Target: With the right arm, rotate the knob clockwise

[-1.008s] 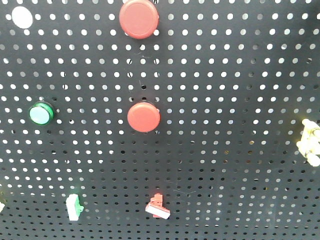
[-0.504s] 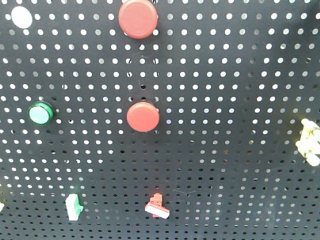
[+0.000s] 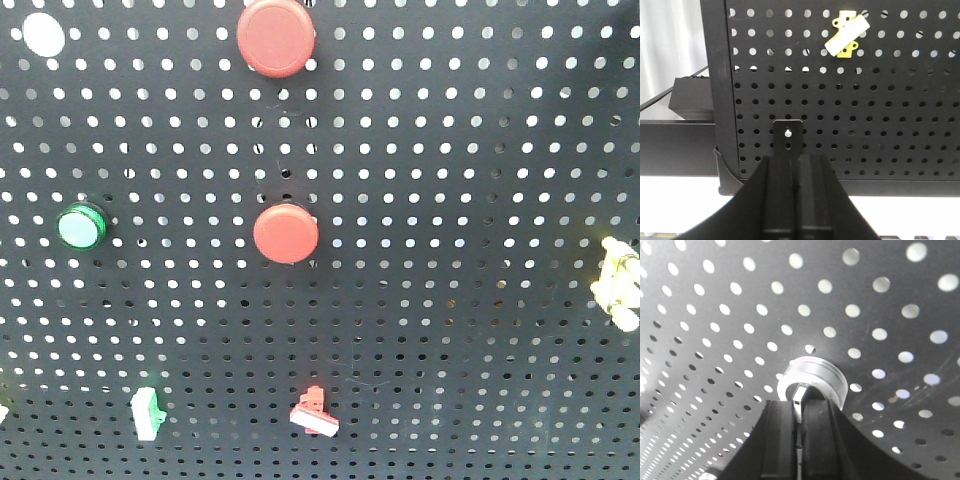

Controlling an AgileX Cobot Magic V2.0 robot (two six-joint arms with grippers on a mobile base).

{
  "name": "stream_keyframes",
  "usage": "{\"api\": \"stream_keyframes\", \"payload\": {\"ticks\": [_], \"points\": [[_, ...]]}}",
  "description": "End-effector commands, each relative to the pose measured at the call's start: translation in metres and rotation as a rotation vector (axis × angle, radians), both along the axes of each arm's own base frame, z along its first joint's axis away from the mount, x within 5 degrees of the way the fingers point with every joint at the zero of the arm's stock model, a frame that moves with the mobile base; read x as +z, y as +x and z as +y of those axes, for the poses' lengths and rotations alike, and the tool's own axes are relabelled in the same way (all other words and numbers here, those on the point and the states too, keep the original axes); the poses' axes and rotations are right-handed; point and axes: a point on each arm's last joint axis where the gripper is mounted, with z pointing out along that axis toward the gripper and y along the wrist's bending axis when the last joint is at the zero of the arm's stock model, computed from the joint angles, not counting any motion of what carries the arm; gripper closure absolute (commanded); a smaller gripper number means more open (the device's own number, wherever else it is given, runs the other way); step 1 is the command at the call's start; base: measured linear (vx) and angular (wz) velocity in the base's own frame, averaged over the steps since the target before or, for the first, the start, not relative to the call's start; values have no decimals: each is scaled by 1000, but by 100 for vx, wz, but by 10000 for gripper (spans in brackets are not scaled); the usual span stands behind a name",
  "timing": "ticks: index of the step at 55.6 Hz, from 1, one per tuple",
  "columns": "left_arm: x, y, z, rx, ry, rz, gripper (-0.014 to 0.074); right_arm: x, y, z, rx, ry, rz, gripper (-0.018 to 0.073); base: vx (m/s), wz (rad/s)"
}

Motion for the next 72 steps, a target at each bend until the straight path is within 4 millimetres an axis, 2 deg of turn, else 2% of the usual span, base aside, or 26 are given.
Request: {"api": "stream_keyframes", "payload": {"ticks": [1, 10, 22, 39, 46, 52, 64, 68, 72], "points": [[5, 0, 1, 6, -7, -84, 603, 24, -1, -7, -53, 174, -143, 566, 0, 0], [5, 0, 1, 6, -7, -84, 603, 24, -1, -6, -47, 153, -138, 561, 0, 0], [5, 0, 1, 6, -7, -84, 603, 25, -20, -6, -37, 73, -146, 561, 0, 0], [5, 0, 1, 6, -7, -84, 603, 32, -78, -18, -151, -132, -280, 561, 0, 0], [5, 0, 1, 6, -7, -84, 603, 30, -100, -22, -193, -238, -293, 561, 0, 0], [5, 0, 1, 6, -7, -84, 603, 21, -119, -29, -258, -405, -265, 561, 0, 0], [5, 0, 1, 6, -7, -84, 603, -1, -161, -51, -476, -939, -266, 561, 0, 0], [5, 0, 1, 6, -7, -84, 603, -17, -169, -52, -493, -990, -285, 563, 0, 0], [5, 0, 1, 6, -7, -84, 603, -39, -168, -51, -477, -986, -276, 570, 0, 0]]}}
